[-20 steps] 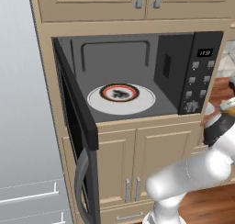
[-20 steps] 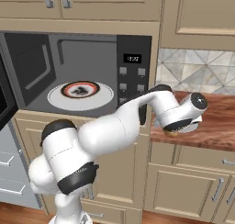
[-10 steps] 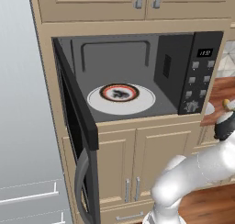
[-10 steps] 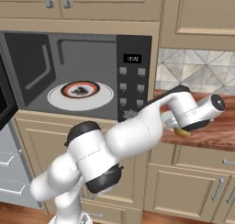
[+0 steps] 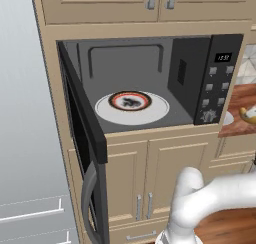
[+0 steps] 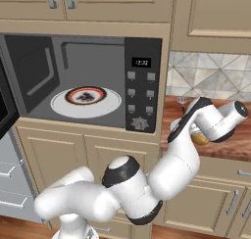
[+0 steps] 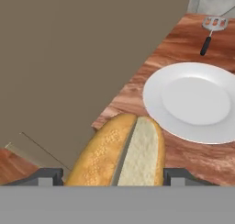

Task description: Pick the hotdog bun from the microwave and place it on plate located on the counter.

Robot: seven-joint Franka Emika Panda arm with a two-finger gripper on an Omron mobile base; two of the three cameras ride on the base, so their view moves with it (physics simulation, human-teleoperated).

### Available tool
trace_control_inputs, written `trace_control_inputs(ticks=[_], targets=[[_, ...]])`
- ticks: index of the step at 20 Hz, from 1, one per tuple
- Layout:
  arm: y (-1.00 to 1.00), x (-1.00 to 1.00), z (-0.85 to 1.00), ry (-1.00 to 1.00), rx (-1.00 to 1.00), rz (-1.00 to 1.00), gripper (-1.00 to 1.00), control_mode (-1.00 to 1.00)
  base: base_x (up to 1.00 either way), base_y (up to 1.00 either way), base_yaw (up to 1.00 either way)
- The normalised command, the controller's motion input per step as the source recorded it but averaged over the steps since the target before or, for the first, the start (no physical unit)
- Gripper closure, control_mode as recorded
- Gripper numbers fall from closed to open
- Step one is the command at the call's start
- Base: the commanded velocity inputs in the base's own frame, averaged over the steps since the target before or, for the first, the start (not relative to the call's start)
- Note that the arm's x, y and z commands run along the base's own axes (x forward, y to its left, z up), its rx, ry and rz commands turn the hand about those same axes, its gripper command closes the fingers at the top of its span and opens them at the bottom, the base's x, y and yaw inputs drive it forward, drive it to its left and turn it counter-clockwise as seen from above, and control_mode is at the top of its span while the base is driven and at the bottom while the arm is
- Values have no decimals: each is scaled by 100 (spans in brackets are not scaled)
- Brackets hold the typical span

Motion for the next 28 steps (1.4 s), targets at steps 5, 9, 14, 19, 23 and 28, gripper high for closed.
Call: trace_control_inputs(ticks=[5,9,14,19,23,28], targets=[[10,60,-1,-3,0,1,100,-100,0,0,0],[2,51,-31,0,0,1,100,-100,0,0,0],[0,51,-40,0,0,2,100,-100,0,0,0],[0,58,-24,-4,2,1,100,-100,0,0,0],[0,54,-21,-4,2,0,100,-100,0,0,0],[0,48,-29,-2,1,0,100,-100,0,0,0]])
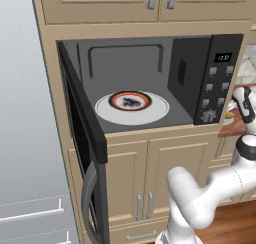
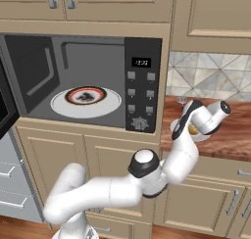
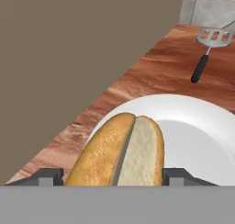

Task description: Pick the hotdog bun from the microwave and place it on plate located on the counter.

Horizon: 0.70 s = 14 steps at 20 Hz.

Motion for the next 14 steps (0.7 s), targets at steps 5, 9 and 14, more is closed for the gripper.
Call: trace_control_inputs(ticks=[5,9,14], targets=[[0,22,-21,0,0,0,-100,-100,0,0,0],[-1,2,0,-5,0,0,-100,-100,0,0,0],[-1,5,0,-5,0,0,-100,-100,0,0,0]])
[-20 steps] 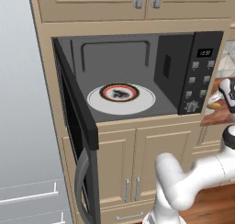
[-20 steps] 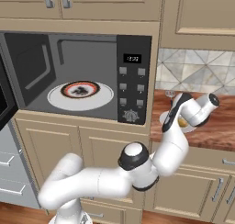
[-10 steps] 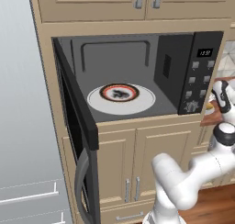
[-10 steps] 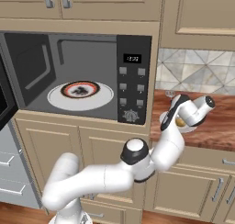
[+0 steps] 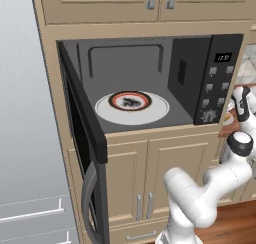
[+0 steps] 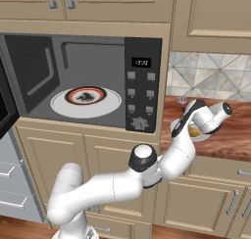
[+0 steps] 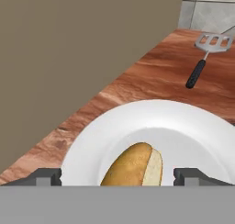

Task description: Pick the hotdog bun from the microwave and place it on plate located on the counter.

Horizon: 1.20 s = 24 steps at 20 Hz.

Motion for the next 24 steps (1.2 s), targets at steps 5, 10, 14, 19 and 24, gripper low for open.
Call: trace_control_inputs(ticks=[5,10,14,19,24], targets=[[-50,-65,0,-2,0,-7,-100,-100,0,0,0],[-36,-100,0,-11,0,-4,-100,-100,0,0,0],[46,-100,21,-13,-1,0,-100,-100,0,0,0],[92,-88,14,-23,-7,3,-100,-100,0,0,0],[100,-75,2,-33,-10,14,-100,-100,0,0,0]])
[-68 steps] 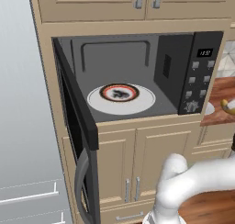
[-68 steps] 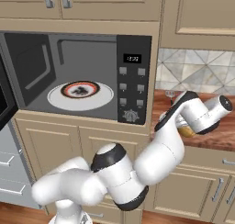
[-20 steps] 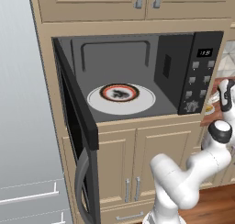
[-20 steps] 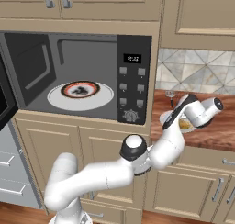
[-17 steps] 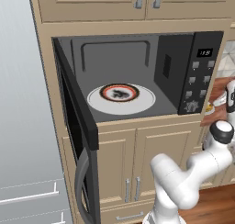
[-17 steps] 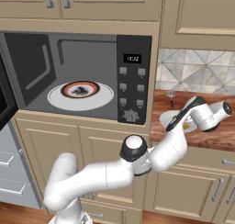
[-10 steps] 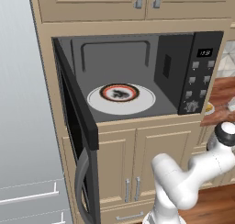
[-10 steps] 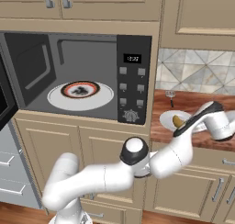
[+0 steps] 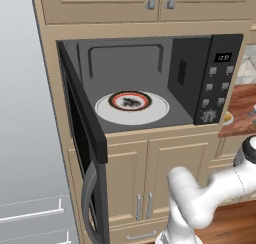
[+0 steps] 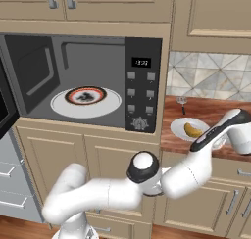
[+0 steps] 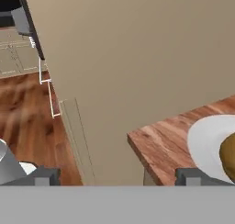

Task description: Pick the hotdog bun from the microwave and place it on plate located on the counter.

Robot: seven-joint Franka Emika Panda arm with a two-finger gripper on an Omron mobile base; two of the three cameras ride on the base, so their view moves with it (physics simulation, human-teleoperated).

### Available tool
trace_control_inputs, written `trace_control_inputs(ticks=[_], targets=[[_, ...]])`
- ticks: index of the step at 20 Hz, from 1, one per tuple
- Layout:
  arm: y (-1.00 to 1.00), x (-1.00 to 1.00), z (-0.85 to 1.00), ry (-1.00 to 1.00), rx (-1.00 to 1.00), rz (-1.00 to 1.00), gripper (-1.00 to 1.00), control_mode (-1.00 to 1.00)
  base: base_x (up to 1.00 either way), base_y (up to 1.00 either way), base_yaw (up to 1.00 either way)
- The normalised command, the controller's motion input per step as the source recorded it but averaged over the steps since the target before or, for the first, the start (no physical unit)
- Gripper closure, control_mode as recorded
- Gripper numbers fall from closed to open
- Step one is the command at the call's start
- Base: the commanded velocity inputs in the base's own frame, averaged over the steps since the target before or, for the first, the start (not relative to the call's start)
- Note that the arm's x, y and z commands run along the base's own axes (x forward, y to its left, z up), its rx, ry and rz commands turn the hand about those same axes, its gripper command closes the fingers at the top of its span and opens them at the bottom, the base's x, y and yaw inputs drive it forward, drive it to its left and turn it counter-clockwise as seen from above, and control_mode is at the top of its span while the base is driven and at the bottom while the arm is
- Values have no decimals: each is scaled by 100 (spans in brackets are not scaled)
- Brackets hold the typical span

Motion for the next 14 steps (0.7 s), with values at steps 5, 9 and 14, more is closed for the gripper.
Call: trace_control_inputs(ticks=[5,9,14], targets=[[100,-100,0,-14,-10,-4,-100,-100,0,0,0],[94,-100,-7,-3,0,-34,-100,-100,0,0,0],[85,-100,-24,-5,0,-54,-100,-100,0,0,0]])
